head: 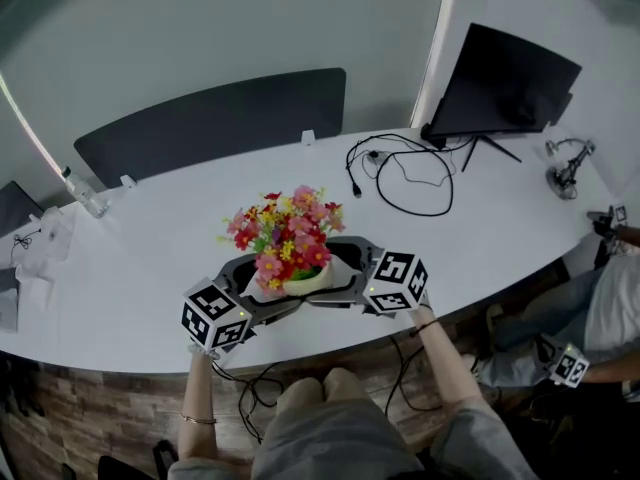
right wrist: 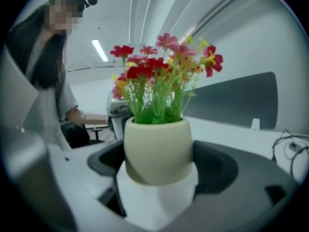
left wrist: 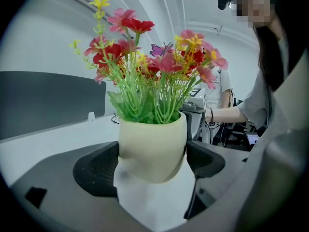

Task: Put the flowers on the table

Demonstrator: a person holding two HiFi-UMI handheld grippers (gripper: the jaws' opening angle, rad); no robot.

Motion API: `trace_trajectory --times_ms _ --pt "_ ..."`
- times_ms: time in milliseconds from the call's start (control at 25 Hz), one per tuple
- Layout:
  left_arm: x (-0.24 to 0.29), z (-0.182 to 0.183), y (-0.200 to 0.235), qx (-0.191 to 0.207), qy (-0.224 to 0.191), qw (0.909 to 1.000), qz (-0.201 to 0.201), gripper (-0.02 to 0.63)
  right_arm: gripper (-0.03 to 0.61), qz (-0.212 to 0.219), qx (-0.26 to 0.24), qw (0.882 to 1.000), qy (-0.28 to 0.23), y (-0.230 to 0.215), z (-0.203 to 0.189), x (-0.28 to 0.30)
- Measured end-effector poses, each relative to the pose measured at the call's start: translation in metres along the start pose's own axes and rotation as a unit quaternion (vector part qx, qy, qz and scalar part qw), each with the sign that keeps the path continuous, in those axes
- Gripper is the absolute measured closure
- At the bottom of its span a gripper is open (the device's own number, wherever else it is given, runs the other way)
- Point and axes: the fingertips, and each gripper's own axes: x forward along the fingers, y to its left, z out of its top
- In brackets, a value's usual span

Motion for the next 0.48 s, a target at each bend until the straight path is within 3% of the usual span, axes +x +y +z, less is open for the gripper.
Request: trace_trajectory --times_ms 480 --pt "0.023 -0.03 0.025 -0.011 0.03 0.9995 0.009 0.173 0.146 0.006 -0.01 0.999 0.031 -0.028 -0.03 0.016"
